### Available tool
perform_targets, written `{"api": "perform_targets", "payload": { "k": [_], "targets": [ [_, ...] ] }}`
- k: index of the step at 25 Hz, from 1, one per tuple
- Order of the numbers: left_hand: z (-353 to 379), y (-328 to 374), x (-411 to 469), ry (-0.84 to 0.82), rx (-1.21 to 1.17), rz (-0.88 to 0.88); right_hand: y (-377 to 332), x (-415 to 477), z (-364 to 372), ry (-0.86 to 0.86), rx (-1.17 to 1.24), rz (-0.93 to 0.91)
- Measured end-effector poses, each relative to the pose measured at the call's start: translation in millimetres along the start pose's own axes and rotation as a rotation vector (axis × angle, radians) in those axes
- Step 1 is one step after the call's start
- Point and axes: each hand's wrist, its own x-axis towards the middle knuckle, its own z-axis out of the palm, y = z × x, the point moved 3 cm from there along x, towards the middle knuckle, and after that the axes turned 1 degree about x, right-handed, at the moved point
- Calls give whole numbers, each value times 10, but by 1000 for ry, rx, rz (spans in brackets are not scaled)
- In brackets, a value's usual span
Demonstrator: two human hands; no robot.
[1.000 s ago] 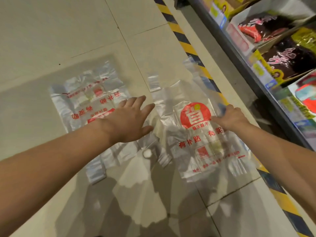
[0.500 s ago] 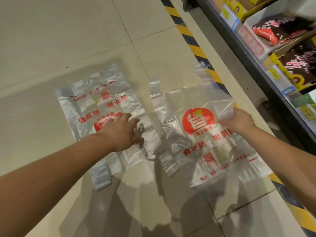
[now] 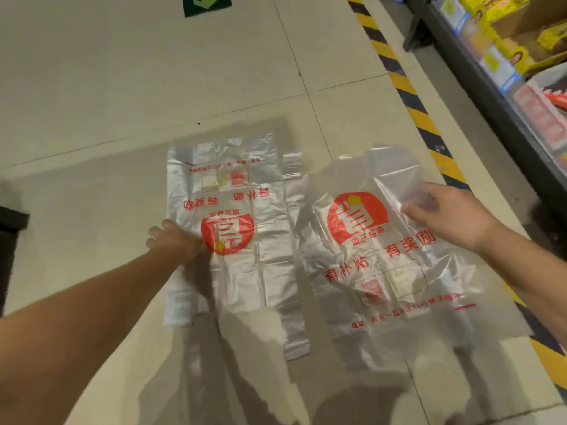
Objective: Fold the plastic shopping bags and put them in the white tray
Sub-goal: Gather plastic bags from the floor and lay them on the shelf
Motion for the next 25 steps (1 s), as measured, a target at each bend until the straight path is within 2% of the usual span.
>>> {"api": "perform_targets", "payload": {
  "k": [4,7,10,13,15,17,22,25],
  "targets": [
    [63,-242,422,-52,-302,-164,-32,29,98,-7,-37,74],
    [227,-276,481,-153,-426,-208,-41,28,138,8,-42,93],
    [196,-185,450,-164,-554,-111,-104,41,119,20,-42,93],
    [-167,-54,231,-88,-563,111,-313,-34,-63,39,-15,69],
    [-663,-1,-108,-16,-482,286,-629,-166,-314,33,20,29],
    [-1296,22,-513,12,-470,386,-1036,-366,-706,34,21,-18],
    [-3026,-155,-1523,28,-254,507,-2168,-1015,-1998,53,80,-67],
    [-4325,-354,-2312,39,-233,609,-2961,-1557,-3035,79,65,-65]
  ]
}}
